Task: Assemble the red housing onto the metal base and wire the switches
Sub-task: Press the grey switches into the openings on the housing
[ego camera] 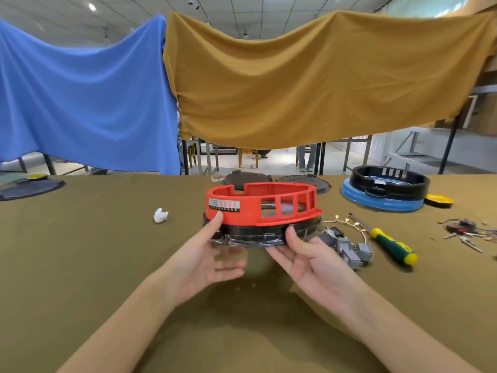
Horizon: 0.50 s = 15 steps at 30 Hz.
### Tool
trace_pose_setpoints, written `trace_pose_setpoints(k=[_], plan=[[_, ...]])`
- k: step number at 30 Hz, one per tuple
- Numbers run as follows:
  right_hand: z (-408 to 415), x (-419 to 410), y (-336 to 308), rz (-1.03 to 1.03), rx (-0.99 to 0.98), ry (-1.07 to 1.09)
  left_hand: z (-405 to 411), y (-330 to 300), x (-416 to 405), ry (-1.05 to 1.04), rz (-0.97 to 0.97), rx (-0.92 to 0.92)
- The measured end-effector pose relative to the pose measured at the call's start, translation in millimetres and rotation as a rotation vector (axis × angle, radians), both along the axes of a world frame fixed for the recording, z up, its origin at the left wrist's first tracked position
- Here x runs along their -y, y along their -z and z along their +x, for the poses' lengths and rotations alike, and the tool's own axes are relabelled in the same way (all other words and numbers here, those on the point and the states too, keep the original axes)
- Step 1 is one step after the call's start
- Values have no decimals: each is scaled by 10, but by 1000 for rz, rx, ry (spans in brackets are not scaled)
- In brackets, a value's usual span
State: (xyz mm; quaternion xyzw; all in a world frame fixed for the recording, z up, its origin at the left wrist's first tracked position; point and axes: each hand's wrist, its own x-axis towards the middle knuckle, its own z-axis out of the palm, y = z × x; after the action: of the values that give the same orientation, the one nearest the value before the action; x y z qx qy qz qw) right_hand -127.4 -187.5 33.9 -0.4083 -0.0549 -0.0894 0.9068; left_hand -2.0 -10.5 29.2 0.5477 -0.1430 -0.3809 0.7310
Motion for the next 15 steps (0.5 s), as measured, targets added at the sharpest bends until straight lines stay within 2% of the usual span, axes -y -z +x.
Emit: trace_pose_setpoints(k=[4, 7, 9, 11, 15], plan=[[0, -34, 43, -76, -176, -50, 96, 5, -38, -154, -217, -95], [3, 43, 47, 68, -254, 80, 128, 5, -82, -163, -296, -93], [-18, 126, 22, 253, -229, 185, 161, 3, -115, -166, -328, -117], [-32, 169, 0, 377, -219, 179, 178, 1, -141, -128, -322, -149], [7, 214, 41, 298, -263, 175, 195, 5, -179, -46, -290, -126]])
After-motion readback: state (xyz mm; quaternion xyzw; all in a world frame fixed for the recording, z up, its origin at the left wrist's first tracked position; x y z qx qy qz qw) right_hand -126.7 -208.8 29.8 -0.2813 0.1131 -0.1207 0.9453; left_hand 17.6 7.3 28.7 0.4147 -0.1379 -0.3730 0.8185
